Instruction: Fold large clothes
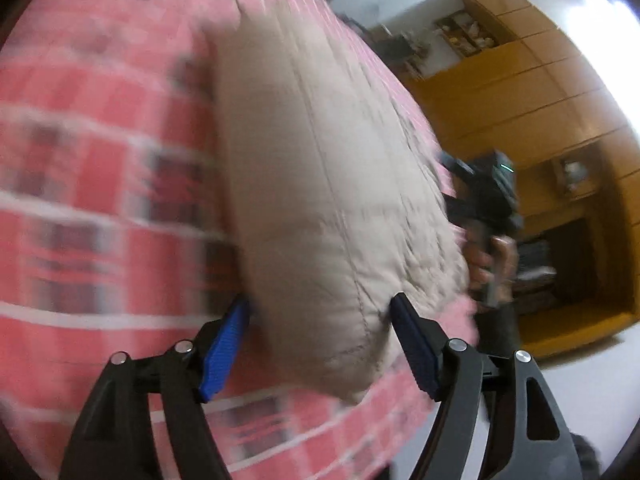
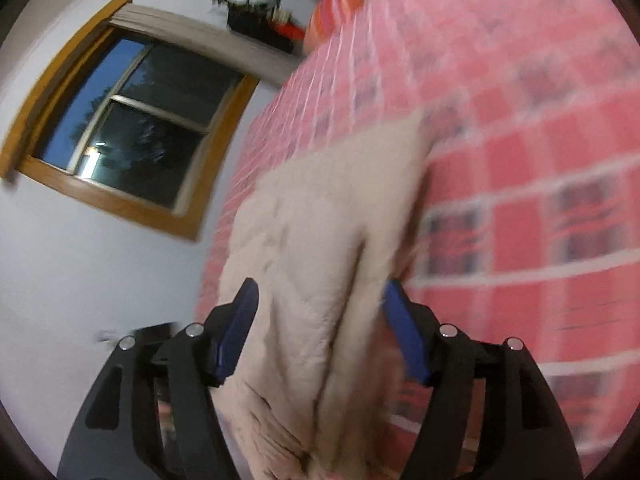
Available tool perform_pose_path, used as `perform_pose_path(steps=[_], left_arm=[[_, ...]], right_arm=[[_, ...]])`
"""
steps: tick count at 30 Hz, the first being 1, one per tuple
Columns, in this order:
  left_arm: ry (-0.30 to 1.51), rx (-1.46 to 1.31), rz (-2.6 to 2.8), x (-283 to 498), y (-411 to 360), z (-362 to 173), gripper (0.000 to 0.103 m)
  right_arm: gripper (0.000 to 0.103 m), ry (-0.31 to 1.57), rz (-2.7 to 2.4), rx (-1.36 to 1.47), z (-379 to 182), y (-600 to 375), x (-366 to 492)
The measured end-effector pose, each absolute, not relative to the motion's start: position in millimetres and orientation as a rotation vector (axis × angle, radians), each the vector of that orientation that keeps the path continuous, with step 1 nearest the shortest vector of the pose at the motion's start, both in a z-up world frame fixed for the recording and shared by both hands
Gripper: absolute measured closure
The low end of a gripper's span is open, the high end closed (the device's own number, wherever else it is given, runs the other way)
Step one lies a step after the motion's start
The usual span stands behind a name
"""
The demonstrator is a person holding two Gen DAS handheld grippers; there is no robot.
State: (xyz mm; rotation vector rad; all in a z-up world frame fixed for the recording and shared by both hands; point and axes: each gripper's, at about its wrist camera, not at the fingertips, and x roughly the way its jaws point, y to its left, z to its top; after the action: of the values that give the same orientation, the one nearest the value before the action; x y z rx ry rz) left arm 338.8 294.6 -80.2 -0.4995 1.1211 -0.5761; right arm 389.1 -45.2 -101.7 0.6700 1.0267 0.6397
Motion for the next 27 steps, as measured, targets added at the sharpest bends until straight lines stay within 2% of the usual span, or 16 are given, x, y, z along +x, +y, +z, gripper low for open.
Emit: perform_pose_path(steps=[1, 3, 4, 6, 10, 11, 12, 14, 17, 18, 20, 24, 27], left_arm=[[1.07, -0.517, -0.554, 343, 307, -66, 0.029], [0.99, -0.551, -0.573, 353, 313, -45, 0.029], [0.961, -0.547, -0.596, 361, 310, -37, 0.029], [0.904, -0.549, -0.681, 381, 293, -24, 0.029], [0.94, -0.533, -0.749, 437, 249, -41, 0.029], [0.972, -0.534, -0.748, 444, 239, -45, 0.03], [1.006, -0.531, -0.746, 454, 230, -55, 0.03], [1.056, -0.532, -0.734, 467, 218, -74, 0.034], [1.072, -0.533, -0.722, 471, 212, -76, 0.035], [1.067, -0.535, -0.723, 468, 213, -70, 0.035], [1.026, -0.542, -0.739, 457, 216, -53, 0.035], [0.941, -0.538, -0.834, 419, 226, -22, 0.033], [0.962, -0.485, -0.861, 402, 218, -30, 0.033]], right_arm=[[0.046, 0.978, 0.602, 0.614, -86, -49, 382], [0.062, 0.926, 0.619, 0.527, -62, -41, 370], [0.065, 0.913, 0.629, 0.493, -54, -33, 367], [0.081, 0.905, 0.664, 0.396, -46, -8, 361], [0.089, 0.98, 0.62, 0.312, -78, 15, 376], [0.098, 1.002, 0.589, 0.291, -93, 11, 379], [0.103, 1.02, 0.566, 0.288, -106, 7, 382], [0.103, 1.04, 0.557, 0.363, -126, -6, 388], [0.103, 1.036, 0.556, 0.386, -132, -16, 383], [0.103, 1.028, 0.556, 0.381, -127, -16, 381], [0.096, 0.976, 0.569, 0.367, -102, -19, 367], [0.096, 0.902, 0.664, 0.297, -58, -6, 319], [0.096, 0.908, 0.72, 0.196, -55, 17, 283]])
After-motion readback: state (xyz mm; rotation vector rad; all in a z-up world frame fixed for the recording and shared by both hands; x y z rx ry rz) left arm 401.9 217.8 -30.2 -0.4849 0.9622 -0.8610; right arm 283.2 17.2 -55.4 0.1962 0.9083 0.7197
